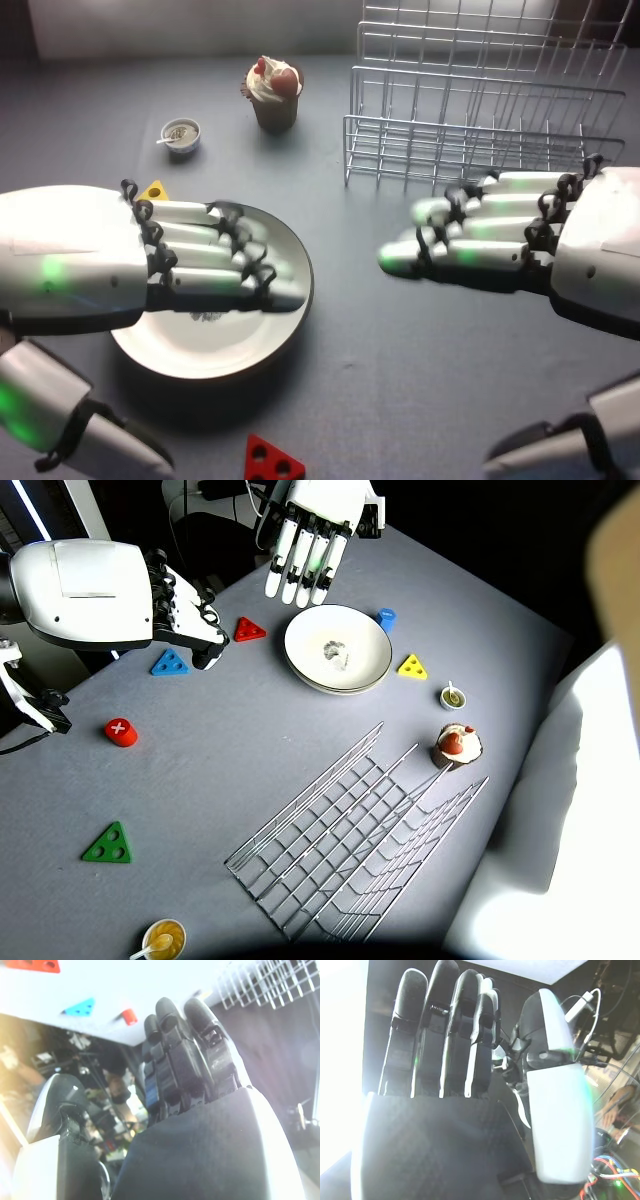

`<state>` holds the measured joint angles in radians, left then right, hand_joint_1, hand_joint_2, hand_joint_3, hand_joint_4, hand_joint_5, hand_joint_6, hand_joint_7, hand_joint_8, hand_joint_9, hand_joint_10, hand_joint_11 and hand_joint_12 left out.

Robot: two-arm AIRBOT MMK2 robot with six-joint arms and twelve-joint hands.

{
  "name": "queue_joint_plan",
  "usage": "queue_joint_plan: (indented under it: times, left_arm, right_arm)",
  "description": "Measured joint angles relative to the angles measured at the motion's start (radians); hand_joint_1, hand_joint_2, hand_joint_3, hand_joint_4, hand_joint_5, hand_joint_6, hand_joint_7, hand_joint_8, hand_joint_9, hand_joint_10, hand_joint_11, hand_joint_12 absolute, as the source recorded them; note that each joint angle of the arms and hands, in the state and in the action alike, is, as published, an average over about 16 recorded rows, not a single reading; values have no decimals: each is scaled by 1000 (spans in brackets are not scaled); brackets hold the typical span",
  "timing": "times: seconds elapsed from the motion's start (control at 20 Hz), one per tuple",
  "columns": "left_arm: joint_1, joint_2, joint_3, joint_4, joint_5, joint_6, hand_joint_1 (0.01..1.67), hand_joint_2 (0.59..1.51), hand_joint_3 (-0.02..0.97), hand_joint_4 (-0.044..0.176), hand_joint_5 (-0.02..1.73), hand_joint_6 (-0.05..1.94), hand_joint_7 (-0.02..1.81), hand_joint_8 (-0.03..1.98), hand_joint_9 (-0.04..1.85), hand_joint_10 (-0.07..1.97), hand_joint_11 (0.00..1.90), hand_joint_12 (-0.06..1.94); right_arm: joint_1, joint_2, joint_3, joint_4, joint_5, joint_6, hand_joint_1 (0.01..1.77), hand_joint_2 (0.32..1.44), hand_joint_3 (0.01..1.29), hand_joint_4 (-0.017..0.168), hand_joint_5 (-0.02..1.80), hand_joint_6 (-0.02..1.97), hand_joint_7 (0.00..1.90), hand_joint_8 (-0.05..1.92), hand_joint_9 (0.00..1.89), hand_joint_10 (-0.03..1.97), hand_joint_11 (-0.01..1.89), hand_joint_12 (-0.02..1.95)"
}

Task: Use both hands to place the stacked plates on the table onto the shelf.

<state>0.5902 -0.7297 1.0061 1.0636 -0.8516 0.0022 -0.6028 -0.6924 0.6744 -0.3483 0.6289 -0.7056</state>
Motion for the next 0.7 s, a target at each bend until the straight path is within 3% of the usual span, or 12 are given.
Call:
queue_joint_plan:
  times: [0.7]
  left_arm:
    - [-3,-1,44,8,-37,0,39,896,-1,0,101,2,140,-9,132,-2,112,78]
  right_arm:
    - [20,19,1,-1,-9,1,48,859,15,-3,181,16,189,1,207,15,199,47]
